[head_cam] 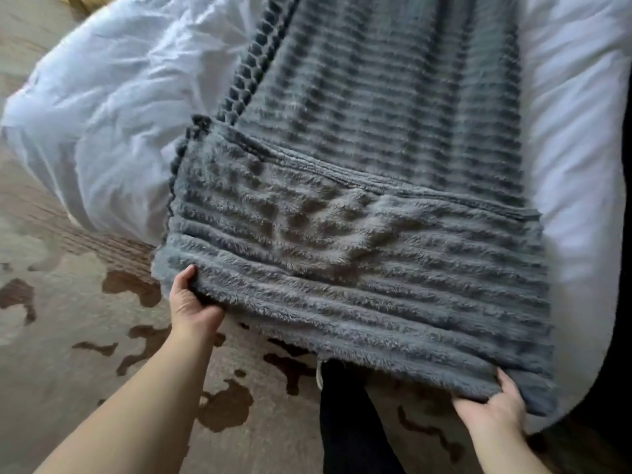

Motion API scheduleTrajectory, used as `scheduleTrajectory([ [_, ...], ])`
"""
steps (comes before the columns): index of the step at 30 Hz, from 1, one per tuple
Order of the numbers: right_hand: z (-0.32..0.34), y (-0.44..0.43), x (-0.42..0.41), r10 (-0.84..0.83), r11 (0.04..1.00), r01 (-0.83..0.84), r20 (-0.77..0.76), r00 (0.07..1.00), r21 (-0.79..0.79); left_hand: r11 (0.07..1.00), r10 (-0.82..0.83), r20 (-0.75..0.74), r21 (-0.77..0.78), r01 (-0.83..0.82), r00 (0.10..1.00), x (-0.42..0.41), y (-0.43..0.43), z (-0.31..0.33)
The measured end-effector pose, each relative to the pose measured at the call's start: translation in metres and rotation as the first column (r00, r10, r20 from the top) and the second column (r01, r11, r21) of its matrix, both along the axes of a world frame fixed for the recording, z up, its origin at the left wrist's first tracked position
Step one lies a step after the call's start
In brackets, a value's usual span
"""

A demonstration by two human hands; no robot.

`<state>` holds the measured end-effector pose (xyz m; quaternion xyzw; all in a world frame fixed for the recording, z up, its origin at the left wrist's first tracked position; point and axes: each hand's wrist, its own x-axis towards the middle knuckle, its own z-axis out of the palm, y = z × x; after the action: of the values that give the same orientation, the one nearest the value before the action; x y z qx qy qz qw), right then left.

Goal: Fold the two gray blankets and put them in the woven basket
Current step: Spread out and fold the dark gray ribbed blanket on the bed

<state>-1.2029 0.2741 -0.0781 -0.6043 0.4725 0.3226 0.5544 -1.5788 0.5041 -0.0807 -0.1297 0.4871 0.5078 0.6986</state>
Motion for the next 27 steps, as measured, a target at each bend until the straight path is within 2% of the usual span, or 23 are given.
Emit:
scheduleTrajectory([
  [2, 0.029, 0.0, -0.003, -0.024, 0.999, 0.026, 0.073, 0.997, -0.022, 0.994, 0.015, 0.016, 0.108, -0.017, 1.0, -0.014, -0.005, 0.027],
  [4, 0.067, 0.001, -0.009, -0.043, 0.998, 0.037, 0.152, 0.987, 0.042, 0.981, 0.008, 0.027, 0.193, -0.013, 1.0, -0.027, -0.006, 0.06],
  [6, 0.106, 0.0, -0.018, -0.064, 0.992, 0.031, 0.271, 0.96, 0.124, 0.977, -0.011, -0.001, 0.213, 0.011, 1.0, -0.034, -0.004, 0.099],
  [9, 0.168, -0.006, -0.032, -0.056, 0.989, -0.007, 0.42, 0.906, 0.148, 0.988, -0.105, -0.25, 0.08, 0.129, 0.962, -0.042, -0.007, 0.159],
  [11, 0.199, -0.014, -0.041, -0.049, 0.99, -0.021, 0.474, 0.879, 0.142, 0.99, -0.128, -0.466, -0.011, 0.138, 0.876, -0.053, -0.017, 0.187],
  [13, 0.215, -0.028, -0.049, -0.043, 0.989, -0.035, 0.508, 0.86, 0.145, 0.991, -0.127, -0.592, -0.045, 0.125, 0.796, -0.066, -0.033, 0.207],
  [20, 0.208, -0.104, -0.097, -0.082, 0.994, 0.038, 0.48, 0.873, 0.101, 0.998, -0.06, -0.654, -0.013, 0.068, 0.755, -0.111, -0.106, 0.22],
  [25, 0.185, -0.166, -0.124, -0.09, 0.996, 0.086, 0.352, 0.932, 0.026, 0.995, -0.098, -0.634, -0.08, 0.061, 0.767, -0.137, -0.16, 0.195],
  [27, 0.175, -0.178, -0.129, -0.044, 0.997, 0.06, 0.331, 0.943, -0.039, 0.991, -0.125, -0.603, -0.12, 0.065, 0.788, -0.142, -0.172, 0.183],
])
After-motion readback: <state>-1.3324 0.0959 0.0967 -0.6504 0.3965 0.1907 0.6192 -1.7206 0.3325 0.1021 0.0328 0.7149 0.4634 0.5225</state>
